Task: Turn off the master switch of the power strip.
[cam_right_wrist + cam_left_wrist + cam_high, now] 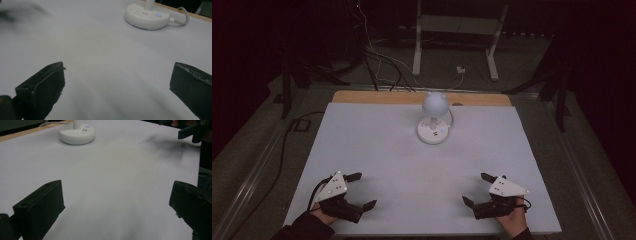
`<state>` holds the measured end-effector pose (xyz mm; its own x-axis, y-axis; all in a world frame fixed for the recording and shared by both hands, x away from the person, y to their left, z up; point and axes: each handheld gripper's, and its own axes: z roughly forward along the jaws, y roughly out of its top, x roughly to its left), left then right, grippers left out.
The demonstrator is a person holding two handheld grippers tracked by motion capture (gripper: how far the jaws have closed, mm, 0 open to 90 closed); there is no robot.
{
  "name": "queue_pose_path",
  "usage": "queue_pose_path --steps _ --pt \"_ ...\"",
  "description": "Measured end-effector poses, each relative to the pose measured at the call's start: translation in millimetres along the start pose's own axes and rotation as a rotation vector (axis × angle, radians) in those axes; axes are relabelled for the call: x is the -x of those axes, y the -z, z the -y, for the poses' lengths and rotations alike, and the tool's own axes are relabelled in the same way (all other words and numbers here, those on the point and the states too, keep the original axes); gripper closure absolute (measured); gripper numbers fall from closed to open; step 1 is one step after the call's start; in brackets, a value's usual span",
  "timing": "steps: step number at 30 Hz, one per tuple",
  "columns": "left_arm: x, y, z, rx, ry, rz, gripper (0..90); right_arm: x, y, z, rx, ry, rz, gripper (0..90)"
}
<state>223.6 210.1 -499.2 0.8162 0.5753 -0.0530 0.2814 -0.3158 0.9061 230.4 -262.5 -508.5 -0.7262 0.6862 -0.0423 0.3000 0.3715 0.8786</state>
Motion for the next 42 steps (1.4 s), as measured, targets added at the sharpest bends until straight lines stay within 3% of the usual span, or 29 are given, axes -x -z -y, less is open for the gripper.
queue_pose_path --steps 4,13,26,39,42 --pt "-1.7 -0.2 0.7 0.021 0.009 0.014 0.2 -2.2 1.7 -1.5 0.003 -0.005 -0.006 0.0" --pt "-1.5 -2.9 1.4 0.007 -0.004 0.005 0.2 -8.0 3.7 -5.1 -0.005 0.006 -0.001 0.0" --pt "-2.7 -1.4 0.6 0.028 0.009 0.009 0.3 -16.6 4.0 -15.9 -0.045 -0.033 -0.024 0.0" --pt "-3.0 -1.3 0.2 0.031 0.016 0.009 0.3 -14.1 7.1 -31.5 -0.025 -0.045 -0.005 0.0" --pt "-3.0 -0.8 -0.1 0.032 0.008 -0.019 0.3 -13.1 7.6 -35.1 -0.015 -0.049 -0.008 0.0"
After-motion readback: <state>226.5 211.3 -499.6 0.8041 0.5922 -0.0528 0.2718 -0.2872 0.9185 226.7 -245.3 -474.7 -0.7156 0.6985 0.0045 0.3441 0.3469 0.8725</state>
